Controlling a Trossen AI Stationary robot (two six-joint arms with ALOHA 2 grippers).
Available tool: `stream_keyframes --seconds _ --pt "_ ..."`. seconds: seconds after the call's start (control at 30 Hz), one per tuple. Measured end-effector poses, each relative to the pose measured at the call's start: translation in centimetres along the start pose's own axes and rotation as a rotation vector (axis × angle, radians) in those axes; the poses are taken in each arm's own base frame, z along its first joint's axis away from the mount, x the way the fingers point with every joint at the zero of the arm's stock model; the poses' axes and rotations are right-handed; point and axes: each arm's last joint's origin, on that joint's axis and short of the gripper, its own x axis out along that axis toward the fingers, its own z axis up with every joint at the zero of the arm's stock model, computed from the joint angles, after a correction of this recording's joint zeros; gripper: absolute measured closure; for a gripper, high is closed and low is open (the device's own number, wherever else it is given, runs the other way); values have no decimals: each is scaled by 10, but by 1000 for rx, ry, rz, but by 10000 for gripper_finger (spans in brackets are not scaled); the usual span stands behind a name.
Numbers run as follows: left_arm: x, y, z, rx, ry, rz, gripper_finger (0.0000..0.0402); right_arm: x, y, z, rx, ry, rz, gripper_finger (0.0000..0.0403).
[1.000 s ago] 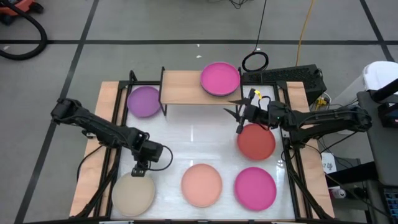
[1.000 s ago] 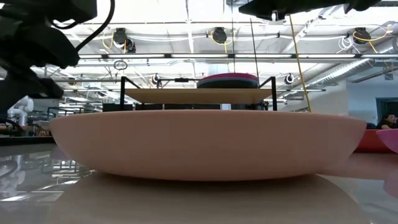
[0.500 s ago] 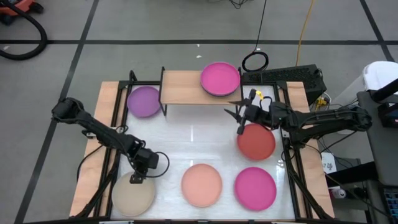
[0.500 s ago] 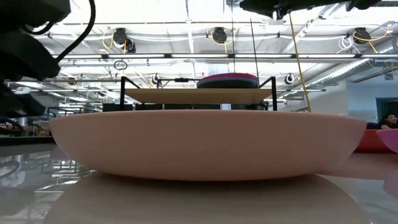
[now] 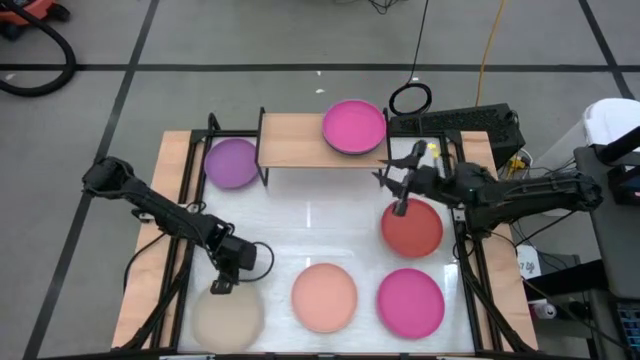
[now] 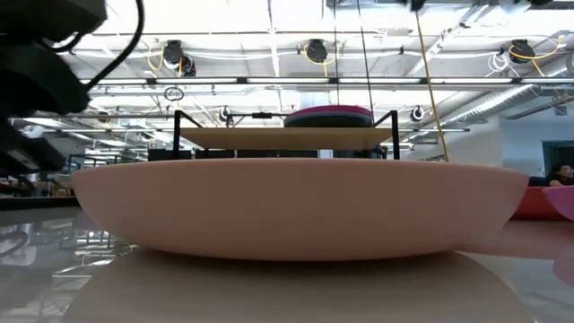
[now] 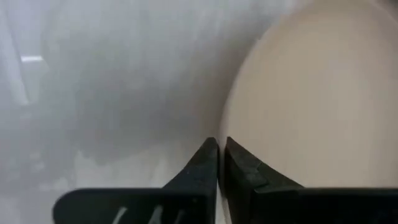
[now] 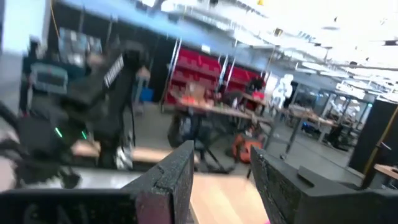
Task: Place and stack plates onto a shelf
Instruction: Stack the white plate on top of the pink plate on the shelf
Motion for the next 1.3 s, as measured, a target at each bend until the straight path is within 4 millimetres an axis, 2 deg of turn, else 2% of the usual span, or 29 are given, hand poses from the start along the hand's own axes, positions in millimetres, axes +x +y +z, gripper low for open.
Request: stream_keyframes --seconds 0.13,0.27,0.33,0.43,0.53,0.63,0.8,0.93,1.03,1.17,1.3 --pt "-19 2 14 -55 -87 -6 391 -15 -5 14 41 -73 3 264" --pt "-57 -1 36 -8 -255 -16 392 -25 -8 24 41 -124 4 264" --pt "-85 -4 48 37 -374 9 392 -28 -9 26 46 -138 7 264" --pt "-134 -3 62 29 -598 142 392 -30 -8 27 46 -145 14 264" --pt "-192 9 79 -23 -848 256 392 -29 -8 27 39 -145 15 264" --pt "-243 27 90 -70 -1026 316 392 -29 -8 28 43 -152 12 264" --pt "-307 59 110 -34 -1097 311 392 -29 -8 28 42 -157 10 264" --pt "-338 86 136 -14 -1085 382 392 -30 -9 30 25 -171 3 264" --pt "-348 119 156 -67 -1051 408 392 -31 -10 31 22 -184 -2 264" --pt "-352 163 179 -139 -1032 423 392 -31 -9 29 35 -163 7 264" --pt "-346 200 195 -195 -1006 418 383 -30 -5 20 25 -122 22 264"
